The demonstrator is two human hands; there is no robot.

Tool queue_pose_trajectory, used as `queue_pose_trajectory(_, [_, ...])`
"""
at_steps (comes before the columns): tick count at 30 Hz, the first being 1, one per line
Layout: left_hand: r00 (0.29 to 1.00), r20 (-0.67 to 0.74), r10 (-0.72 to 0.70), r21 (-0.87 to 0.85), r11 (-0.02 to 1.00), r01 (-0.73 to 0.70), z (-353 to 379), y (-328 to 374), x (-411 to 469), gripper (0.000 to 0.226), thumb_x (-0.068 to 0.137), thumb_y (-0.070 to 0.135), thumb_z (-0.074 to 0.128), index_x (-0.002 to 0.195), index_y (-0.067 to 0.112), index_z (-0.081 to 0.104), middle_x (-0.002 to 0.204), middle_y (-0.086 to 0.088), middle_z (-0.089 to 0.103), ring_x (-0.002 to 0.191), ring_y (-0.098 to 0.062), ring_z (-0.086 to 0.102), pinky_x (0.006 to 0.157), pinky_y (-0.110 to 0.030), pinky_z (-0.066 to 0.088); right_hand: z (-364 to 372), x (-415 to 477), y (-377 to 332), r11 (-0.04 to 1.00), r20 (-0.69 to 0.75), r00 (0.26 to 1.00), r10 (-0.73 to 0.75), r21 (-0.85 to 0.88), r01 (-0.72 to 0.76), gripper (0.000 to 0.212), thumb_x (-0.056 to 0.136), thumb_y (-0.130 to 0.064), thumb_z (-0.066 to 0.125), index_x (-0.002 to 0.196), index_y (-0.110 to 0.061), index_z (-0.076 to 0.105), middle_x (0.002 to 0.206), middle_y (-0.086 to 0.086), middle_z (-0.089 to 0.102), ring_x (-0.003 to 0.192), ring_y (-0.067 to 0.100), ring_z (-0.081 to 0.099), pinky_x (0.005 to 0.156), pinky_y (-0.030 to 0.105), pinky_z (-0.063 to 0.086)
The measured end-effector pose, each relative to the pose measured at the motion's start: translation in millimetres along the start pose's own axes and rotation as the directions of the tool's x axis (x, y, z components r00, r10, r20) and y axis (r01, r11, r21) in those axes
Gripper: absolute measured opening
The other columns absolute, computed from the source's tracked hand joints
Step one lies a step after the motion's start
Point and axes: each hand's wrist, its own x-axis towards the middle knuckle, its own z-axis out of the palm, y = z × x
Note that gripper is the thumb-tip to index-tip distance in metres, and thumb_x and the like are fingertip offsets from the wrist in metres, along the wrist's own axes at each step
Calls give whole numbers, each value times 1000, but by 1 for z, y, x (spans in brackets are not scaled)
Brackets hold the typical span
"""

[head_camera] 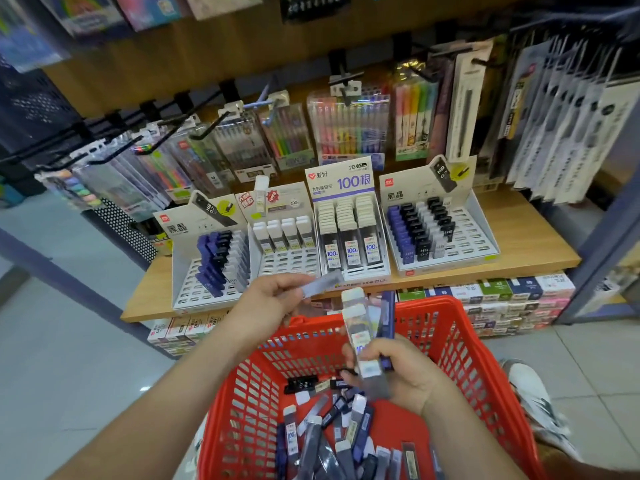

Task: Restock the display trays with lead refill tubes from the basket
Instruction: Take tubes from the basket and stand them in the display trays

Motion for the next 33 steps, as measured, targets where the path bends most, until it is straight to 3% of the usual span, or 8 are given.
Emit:
queue_pose_trajectory(3, [996,-45,74,98,993,-69,-1,10,0,10,88,7,65,92,16,68,73,-19,66,62,-22,56,60,-31,47,-2,0,-10,986,-120,991,-59,150,77,13,87,8,53,97,1,59,72,15,61,67,27,69,60,37,60])
queue_pose_trajectory(8, [996,44,79,202,976,-86,0,24,-3,7,83,9,71,89,14,71,56,-5,64,47,-12,57,47,-17,46,3,-1,-30,961,-121,955,-272,-95,261,40,73,-13,75,108,2,62,77,11,62,53,16,53,45,25,46])
queue_pose_trajectory(13, [995,61,84,121,988,-91,-8,26,-1,18,80,2,72,95,11,66,73,-15,71,61,-21,65,61,-27,53,18,13,-35,904,-82,939,-335,-309,296,27,82,-3,73,105,8,62,69,15,64,52,17,55,51,26,47])
queue_pose_trajectory(17, [995,74,74,29,997,-76,-31,21,4,25,77,3,74,98,14,68,84,-14,73,78,-30,71,76,-38,58,35,25,-32,939,-85,947,-311,-179,293,22,74,-6,74,95,-4,66,71,15,67,52,17,56,49,26,47])
queue_pose_trajectory(21, [996,86,26,96,995,-34,-62,14,4,19,74,26,74,90,15,72,82,-22,70,69,-24,66,62,-25,53,55,37,-22,972,-30,976,-216,-97,212,28,76,-15,72,99,0,65,64,9,60,48,15,50,44,24,44])
queue_pose_trajectory(25, [997,56,-55,46,998,52,-90,-6,2,12,85,10,66,96,7,69,78,-18,69,62,-17,60,58,-20,51,78,55,-4,949,-16,987,-162,-275,152,21,80,-19,74,89,-3,62,65,9,62,48,15,51,47,26,45])
queue_pose_trajectory(29, [995,-20,-101,43,994,102,-114,-23,4,16,89,-7,56,97,3,66,72,-12,64,62,-15,63,57,-20,53,93,73,10,902,-71,987,-147,-418,104,37,83,-33,75,95,-1,60,63,7,62,49,17,51,52,29,46])
queue_pose_trajectory(33, [972,-237,-8,234,970,65,-156,-40,15,16,85,0,66,90,15,68,68,-5,56,64,-18,61,69,-35,57,104,84,12,935,-121,991,-54,-355,8,40,80,-43,75,91,-11,54,60,7,56,46,18,47,46,28,42])
